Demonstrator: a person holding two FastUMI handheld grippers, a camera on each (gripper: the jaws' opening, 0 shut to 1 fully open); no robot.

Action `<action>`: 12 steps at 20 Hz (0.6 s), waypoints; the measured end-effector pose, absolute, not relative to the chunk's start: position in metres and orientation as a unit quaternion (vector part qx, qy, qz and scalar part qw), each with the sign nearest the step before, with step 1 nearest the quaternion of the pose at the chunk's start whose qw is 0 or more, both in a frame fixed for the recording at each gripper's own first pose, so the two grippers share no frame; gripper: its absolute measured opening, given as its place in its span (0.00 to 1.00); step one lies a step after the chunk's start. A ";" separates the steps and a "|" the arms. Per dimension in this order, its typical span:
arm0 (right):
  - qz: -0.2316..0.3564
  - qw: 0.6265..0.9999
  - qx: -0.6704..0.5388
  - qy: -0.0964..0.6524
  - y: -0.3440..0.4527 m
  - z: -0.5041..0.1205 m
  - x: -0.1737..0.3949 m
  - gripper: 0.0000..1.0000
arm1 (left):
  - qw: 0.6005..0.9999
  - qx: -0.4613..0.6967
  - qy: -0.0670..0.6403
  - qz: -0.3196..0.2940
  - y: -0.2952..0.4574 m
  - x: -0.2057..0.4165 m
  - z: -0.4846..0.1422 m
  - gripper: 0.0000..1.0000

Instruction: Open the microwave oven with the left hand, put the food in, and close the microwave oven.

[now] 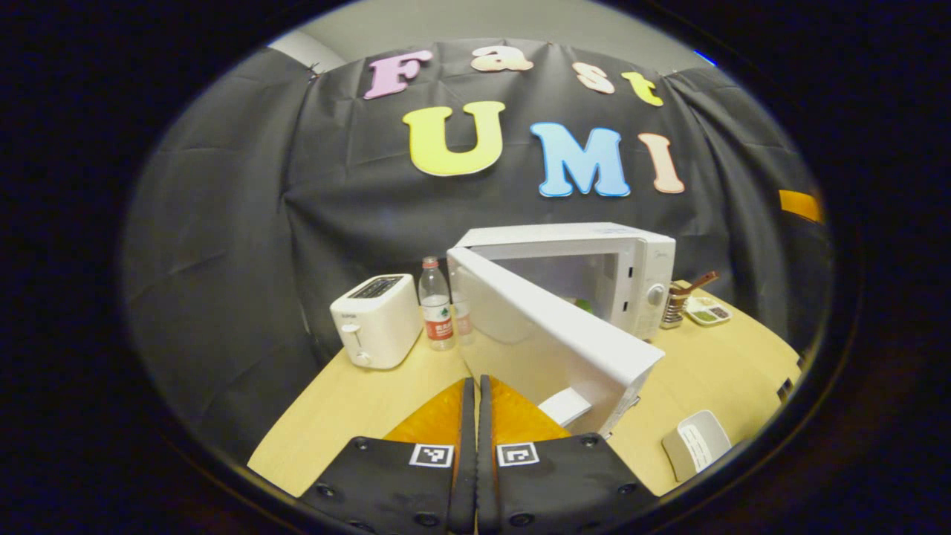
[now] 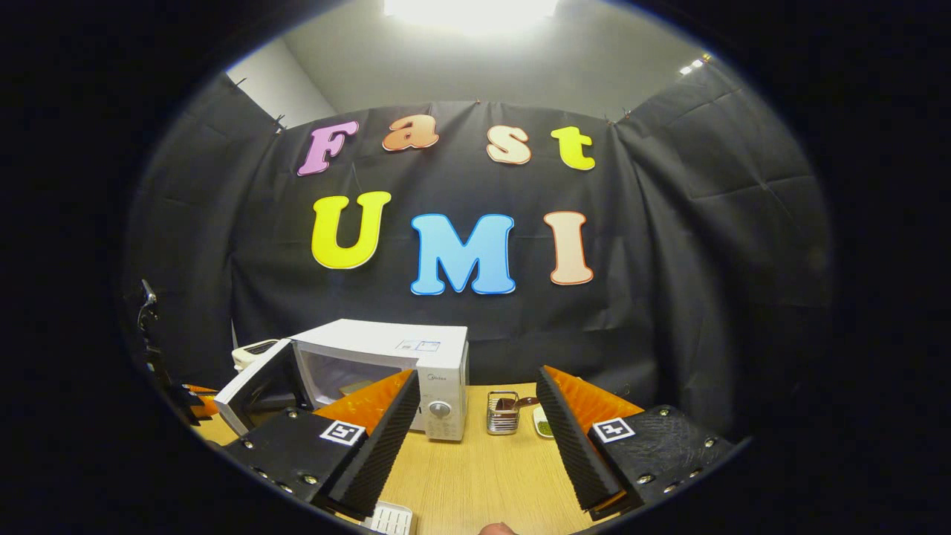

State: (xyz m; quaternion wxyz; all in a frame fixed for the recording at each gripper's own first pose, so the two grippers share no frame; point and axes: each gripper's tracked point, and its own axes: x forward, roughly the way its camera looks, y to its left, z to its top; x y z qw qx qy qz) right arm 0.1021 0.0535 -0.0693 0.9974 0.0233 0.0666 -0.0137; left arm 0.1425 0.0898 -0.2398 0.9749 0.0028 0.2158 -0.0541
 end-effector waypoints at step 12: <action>-0.083 0.994 0.020 0.070 0.021 -0.067 0.085 0.95 | 0.968 -0.014 0.197 -0.155 0.010 0.200 -0.228 0.07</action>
